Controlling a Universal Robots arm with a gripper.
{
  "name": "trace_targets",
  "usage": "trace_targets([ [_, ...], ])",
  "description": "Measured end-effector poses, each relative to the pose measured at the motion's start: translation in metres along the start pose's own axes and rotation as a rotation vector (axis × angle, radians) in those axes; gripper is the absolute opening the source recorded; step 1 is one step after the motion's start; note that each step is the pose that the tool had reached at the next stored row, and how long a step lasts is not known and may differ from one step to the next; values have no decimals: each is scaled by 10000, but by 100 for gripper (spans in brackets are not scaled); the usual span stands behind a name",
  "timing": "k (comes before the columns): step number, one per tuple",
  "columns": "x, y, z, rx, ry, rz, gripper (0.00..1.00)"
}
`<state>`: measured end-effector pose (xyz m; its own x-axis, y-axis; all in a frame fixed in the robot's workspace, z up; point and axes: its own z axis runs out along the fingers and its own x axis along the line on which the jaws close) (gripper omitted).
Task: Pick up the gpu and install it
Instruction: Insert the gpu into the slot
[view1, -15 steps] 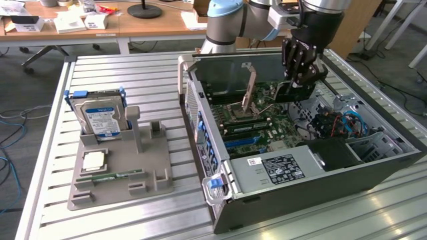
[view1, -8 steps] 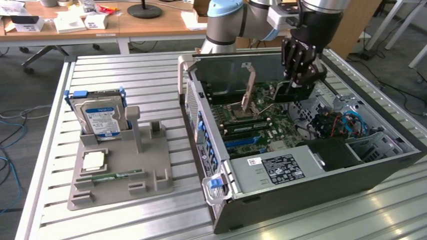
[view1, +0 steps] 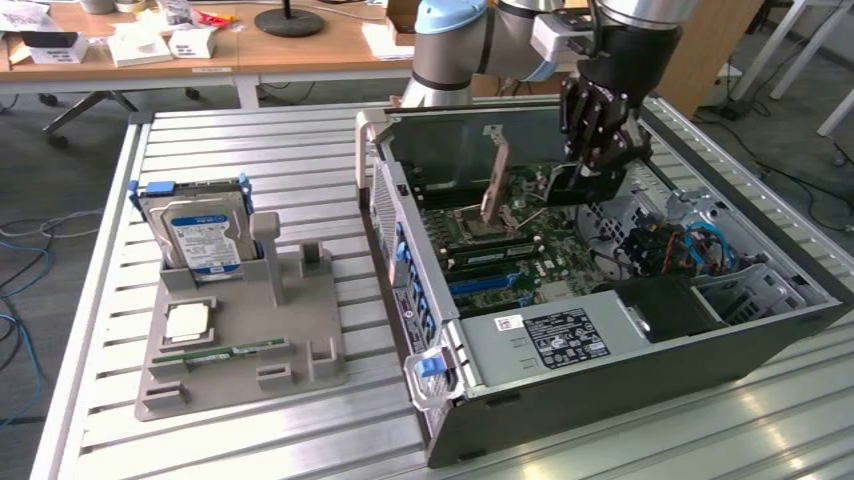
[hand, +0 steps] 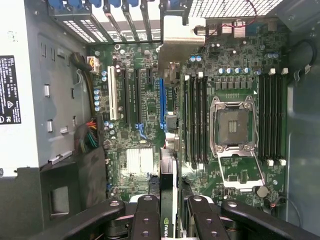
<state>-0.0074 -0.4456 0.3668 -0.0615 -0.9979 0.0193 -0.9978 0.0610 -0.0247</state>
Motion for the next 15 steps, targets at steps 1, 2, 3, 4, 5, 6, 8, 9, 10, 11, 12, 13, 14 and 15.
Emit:
trace_targets([
  [1, 0, 1, 13, 0, 0, 0, 26],
  [2, -1, 3, 28, 1, -1, 1, 26],
  [3, -1, 5, 45, 0, 0, 1, 26],
  [4, -1, 7, 65, 0, 0, 1, 26],
  [5, -1, 8, 83, 0, 0, 1, 26],
  [6, -1, 10, 101, 0, 0, 1, 26],
  [8, -2, 13, 139, 0, 1, 1, 26],
  [9, -3, 14, 157, -1, 0, 0, 26],
  [10, -3, 16, 173, -2, 0, 1, 26],
  [11, -3, 16, 187, -3, -1, 0, 26],
  [12, -3, 17, 193, -3, 0, 1, 26],
  [13, -3, 17, 193, -4, 1, 1, 26],
  [14, -3, 17, 193, -5, 3, 1, 26],
  [15, -3, 17, 194, -5, 3, 1, 26],
])
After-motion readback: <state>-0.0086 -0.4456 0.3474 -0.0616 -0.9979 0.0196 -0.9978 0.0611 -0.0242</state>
